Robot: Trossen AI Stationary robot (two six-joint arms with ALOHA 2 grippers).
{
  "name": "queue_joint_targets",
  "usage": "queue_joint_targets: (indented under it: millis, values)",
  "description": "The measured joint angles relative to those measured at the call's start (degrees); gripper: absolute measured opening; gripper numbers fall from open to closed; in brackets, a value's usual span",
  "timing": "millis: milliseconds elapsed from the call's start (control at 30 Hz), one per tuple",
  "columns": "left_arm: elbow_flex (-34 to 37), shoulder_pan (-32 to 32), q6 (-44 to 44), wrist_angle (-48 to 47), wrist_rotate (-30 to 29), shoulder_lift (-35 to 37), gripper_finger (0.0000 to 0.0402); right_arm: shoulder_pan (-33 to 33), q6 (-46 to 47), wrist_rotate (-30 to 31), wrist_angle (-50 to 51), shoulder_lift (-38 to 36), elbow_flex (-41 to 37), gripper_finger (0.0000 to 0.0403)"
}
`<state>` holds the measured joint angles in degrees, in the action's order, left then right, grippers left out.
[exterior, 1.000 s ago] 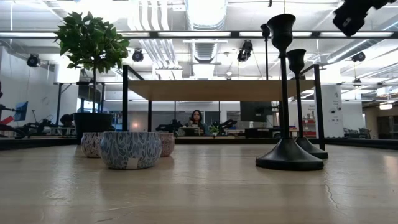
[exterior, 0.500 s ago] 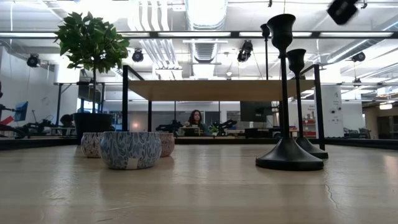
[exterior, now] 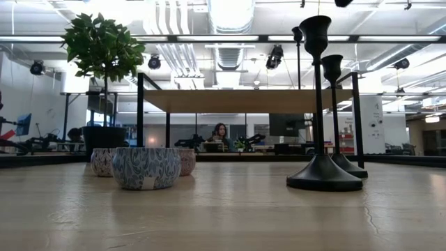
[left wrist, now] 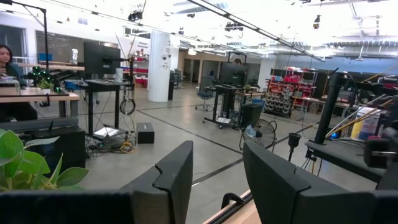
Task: Pick & Place candle stick holders
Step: Put the top black candle holder on the shelf
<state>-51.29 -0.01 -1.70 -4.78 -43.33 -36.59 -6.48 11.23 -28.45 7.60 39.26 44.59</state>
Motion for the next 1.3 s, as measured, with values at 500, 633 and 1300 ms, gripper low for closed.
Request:
queue_joint_targets:
  millis: [500,633,1300]
  values:
    - [0.0,-0.02,0.0,-0.02,0.0,0.0,0.0149,28.32,7.8,45.25,7.77,2.59,0.36,0.002]
    - [-0.01,-0.02,-0.01,-0.02,-0.01,0.0,0.0149,33.9,10.7,59.63,11.94,4.29,0.36,0.001]
    - [0.0,0.0,0.01,-0.04,0.0,0.01,0.0149,38.51,32.33,75.15,27.29,13.35,-0.18,0.0008]
